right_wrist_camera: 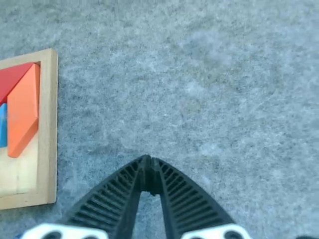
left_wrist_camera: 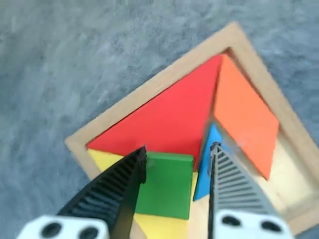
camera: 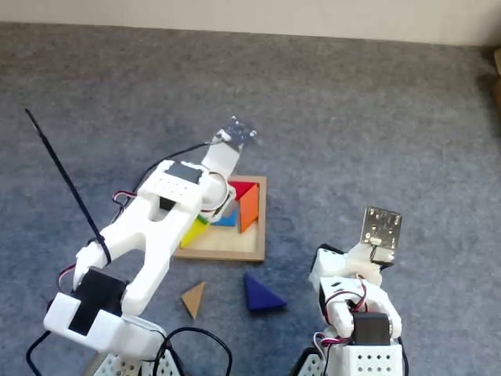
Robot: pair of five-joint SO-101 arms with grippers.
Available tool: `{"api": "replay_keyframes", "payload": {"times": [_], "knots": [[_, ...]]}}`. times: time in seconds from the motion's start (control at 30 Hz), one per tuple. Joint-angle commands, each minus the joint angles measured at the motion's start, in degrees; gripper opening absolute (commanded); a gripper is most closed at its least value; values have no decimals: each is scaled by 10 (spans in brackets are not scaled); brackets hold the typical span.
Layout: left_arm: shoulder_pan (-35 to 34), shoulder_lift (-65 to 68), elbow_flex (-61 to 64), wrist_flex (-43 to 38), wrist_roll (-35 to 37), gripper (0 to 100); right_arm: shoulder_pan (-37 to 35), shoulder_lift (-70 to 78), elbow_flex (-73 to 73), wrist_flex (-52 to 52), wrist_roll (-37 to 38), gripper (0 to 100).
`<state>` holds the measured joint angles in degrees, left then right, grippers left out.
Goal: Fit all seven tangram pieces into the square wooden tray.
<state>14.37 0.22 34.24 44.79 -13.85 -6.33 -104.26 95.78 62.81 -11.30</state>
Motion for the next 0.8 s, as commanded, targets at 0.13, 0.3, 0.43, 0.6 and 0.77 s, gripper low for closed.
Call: {"api": "replay_keyframes", "payload": {"times": [0.13, 0.3, 0.43, 0.6, 0.77], "knots": [[56, -5, 17, 18, -95, 210, 8, -14, 72, -9, 8, 9], [36, -6, 13, 36, -113, 210, 8, -14, 72, -9, 8, 9], [22, -7, 13, 37, -126, 210, 8, -14, 73, -9, 8, 9], [14, -63, 6, 62, -121, 210, 8, -15, 73, -9, 8, 9], [33, -153, 35, 87, -83, 210, 8, -15, 73, -9, 8, 9]]}}
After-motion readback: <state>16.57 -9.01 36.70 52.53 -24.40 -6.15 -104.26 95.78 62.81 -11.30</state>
